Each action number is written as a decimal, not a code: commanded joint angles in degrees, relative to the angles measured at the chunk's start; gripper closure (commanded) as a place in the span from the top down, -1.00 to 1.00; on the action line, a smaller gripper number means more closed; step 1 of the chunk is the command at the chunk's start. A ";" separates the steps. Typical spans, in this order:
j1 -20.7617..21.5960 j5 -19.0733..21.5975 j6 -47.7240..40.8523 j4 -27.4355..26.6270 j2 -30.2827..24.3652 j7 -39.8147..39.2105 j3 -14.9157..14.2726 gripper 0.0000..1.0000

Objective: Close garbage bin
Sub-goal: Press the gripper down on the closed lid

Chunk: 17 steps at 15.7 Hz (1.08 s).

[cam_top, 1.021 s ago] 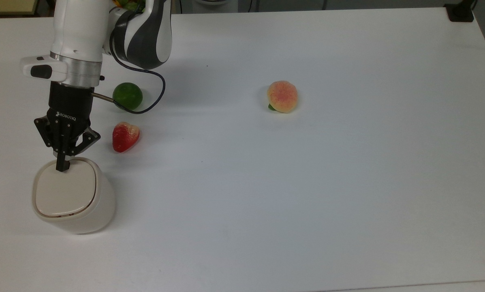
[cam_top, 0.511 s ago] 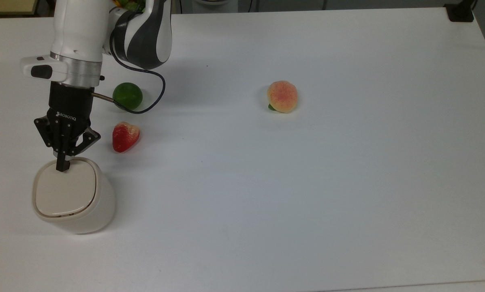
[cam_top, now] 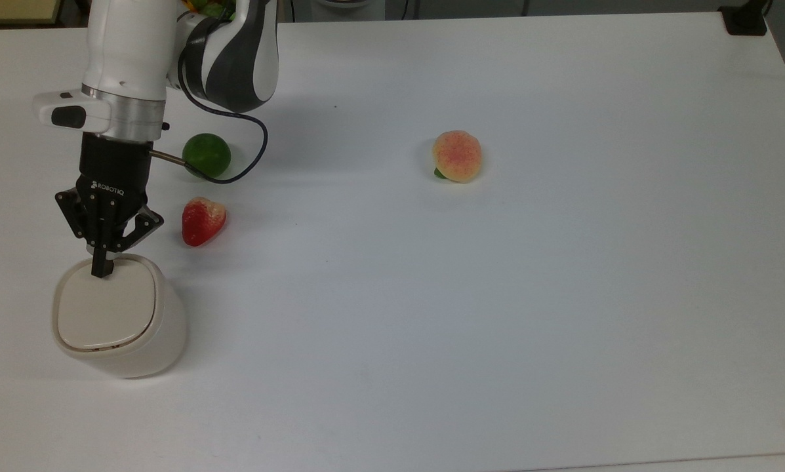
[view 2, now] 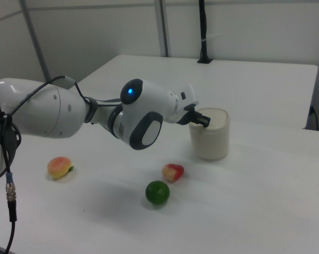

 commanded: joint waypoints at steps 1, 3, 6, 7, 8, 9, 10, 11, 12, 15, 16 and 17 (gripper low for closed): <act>-0.24 -0.05 -0.35 -2.53 1.07 -1.36 0.18 -0.96; -0.24 -0.05 -0.35 -2.53 1.42 -1.45 0.18 -0.96; -0.33 -0.05 -0.35 -2.53 1.69 -2.07 0.18 -0.96; -0.33 -0.05 -0.35 -2.62 1.86 -2.15 0.18 -0.96; -0.33 -0.05 -0.35 -2.53 2.04 -2.16 0.18 -0.96; -0.33 -0.05 -0.35 -2.62 2.04 -2.16 0.18 -0.96; -0.42 -0.05 -0.35 -2.62 2.04 -2.16 0.18 -0.96; -0.42 -0.05 -0.35 -2.53 2.04 -2.16 0.18 -0.96; -0.59 -0.05 -0.35 -2.53 1.95 -2.07 0.18 -0.96; -0.86 0.39 -0.44 -2.09 0.73 -1.72 0.18 -0.96; -1.03 0.48 -0.44 -2.00 0.37 -1.72 0.18 -0.96; -1.30 0.57 -0.44 -1.92 -0.15 -1.63 0.18 -0.96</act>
